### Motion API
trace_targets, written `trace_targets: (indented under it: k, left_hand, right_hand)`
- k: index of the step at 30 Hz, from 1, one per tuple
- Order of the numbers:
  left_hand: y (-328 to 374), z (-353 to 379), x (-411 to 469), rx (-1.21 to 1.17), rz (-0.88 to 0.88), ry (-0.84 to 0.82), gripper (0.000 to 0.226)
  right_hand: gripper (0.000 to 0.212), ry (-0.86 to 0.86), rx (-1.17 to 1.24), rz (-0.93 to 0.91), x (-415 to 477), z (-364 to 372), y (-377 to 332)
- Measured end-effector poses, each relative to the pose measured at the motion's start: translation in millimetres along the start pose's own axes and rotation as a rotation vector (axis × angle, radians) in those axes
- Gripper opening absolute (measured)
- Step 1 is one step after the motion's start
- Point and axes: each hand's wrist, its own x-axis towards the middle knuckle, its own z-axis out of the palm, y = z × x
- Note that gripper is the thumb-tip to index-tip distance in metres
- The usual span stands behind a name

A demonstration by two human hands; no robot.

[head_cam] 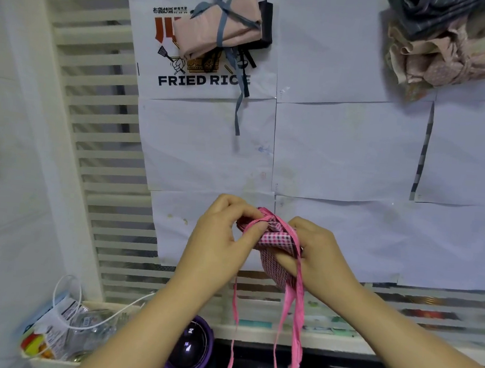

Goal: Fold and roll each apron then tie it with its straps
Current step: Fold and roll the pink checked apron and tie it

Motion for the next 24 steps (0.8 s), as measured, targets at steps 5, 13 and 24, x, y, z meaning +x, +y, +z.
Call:
trace_targets:
  k: [5,13,24]
  left_hand:
    - [-2,-18,13,-0.219,-0.195,-0.182,0.014]
    - [-18,-25,19,-0.789,-0.426,-0.297,0.029]
    - [-22,-3,2,-0.526,-0.308,-0.142,0.017]
  right_hand:
    - [0.011,-0.024,-0.004,-0.031,-2,-3,2]
    - [0.014,-0.047,0.227,0.065,-1,-10,-7]
    - [0.018,-0.092,0.521,0.250,4,-25,-23]
